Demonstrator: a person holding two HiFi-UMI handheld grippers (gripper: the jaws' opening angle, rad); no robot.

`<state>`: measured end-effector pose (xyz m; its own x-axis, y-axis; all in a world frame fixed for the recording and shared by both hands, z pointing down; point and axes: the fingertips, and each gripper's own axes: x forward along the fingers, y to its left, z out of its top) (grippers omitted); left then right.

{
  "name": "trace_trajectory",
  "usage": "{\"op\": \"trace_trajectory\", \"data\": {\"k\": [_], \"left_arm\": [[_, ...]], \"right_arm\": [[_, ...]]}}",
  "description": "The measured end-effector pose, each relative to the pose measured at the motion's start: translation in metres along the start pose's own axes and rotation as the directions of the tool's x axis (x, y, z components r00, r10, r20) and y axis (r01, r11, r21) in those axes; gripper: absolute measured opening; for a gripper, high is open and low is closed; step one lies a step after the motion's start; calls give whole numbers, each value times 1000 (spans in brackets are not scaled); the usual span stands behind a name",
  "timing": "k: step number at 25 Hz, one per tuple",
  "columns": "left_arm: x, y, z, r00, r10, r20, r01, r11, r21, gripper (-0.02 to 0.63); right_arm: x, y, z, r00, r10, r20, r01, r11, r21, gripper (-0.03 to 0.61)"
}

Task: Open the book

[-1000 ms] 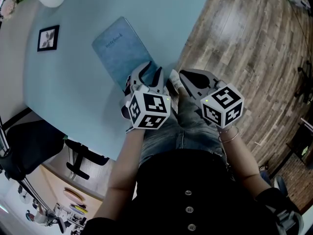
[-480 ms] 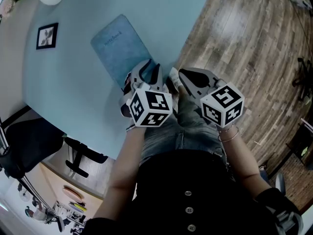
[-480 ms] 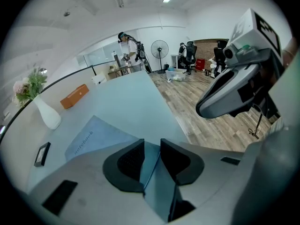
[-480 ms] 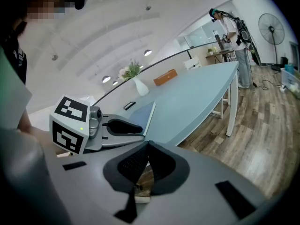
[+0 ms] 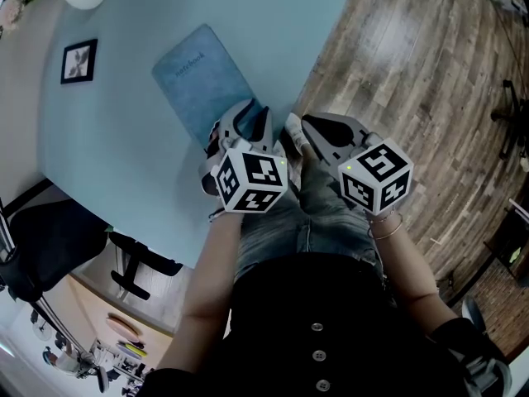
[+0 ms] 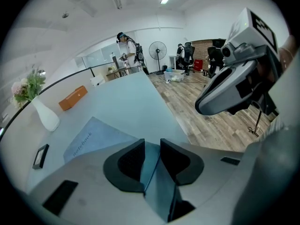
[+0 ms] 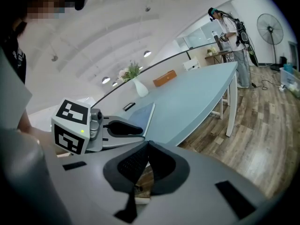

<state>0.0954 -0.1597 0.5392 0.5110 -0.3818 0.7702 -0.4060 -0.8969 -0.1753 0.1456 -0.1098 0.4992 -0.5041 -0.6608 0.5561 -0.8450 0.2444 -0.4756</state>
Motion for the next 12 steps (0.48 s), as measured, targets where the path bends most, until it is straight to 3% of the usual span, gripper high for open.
{"op": "trace_trajectory", "data": {"k": [12], "left_arm": [[-1, 3, 0, 998, -59, 5, 59, 998, -35, 81]], "right_arm": [[10, 13, 5, 1000, 20, 2, -20, 1000, -19, 2]]}}
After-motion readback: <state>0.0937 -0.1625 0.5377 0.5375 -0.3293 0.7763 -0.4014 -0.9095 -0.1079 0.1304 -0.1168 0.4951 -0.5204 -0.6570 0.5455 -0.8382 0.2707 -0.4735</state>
